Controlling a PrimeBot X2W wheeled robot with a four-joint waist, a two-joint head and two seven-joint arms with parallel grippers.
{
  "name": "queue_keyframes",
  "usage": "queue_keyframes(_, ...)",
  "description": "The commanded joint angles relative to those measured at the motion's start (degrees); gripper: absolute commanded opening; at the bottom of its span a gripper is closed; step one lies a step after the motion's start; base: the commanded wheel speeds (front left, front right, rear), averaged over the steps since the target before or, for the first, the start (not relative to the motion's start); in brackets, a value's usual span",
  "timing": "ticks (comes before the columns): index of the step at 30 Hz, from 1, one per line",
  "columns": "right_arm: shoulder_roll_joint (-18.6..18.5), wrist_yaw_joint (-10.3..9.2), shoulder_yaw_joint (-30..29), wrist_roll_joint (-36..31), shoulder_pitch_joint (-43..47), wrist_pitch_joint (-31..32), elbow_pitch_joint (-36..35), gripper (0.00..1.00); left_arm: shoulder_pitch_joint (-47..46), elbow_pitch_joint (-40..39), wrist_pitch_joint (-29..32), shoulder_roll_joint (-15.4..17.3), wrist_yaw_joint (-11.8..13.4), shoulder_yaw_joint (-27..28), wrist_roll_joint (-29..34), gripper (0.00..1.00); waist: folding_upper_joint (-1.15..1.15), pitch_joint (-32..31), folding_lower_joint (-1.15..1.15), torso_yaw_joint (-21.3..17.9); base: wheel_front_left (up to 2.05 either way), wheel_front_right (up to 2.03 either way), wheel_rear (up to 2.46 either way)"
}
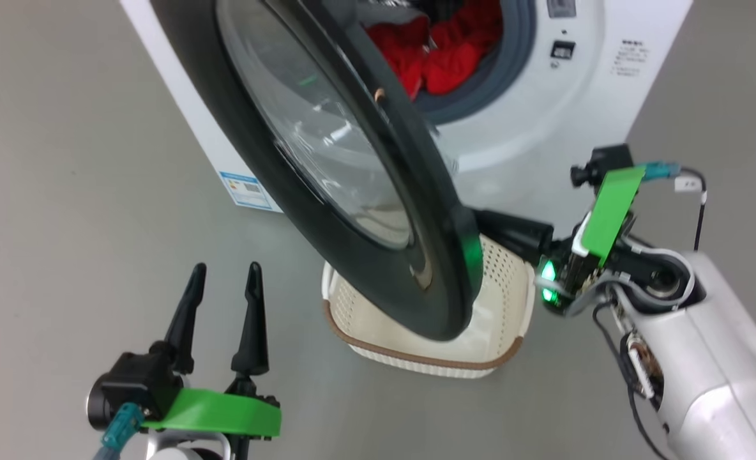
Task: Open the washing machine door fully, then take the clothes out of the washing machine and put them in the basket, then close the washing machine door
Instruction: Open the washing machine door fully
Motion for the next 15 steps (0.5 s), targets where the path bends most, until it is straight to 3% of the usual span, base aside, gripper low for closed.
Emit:
queue_keyframes(1, 1.43, 0.30, 1.12, 0.50, 1.04, 0.48, -1.94, 0.00, 0.28, -1.46, -0.44, 0.89, -0.06, 2.09, 0.43, 1.00, 0.00, -2.20, 0.00, 1.97, 0.00, 0.00, 0.00)
queue_keyframes(15, 1.63, 0.30, 6.81, 2.96, 7.65, -1.25, -6.33, 0.00, 3.04, 1.18, -0.44, 0.89, -2.05, 2.91, 1.62, 1.00, 0.00, -7.35, 0.00, 7.31, 0.00, 0.00, 0.00)
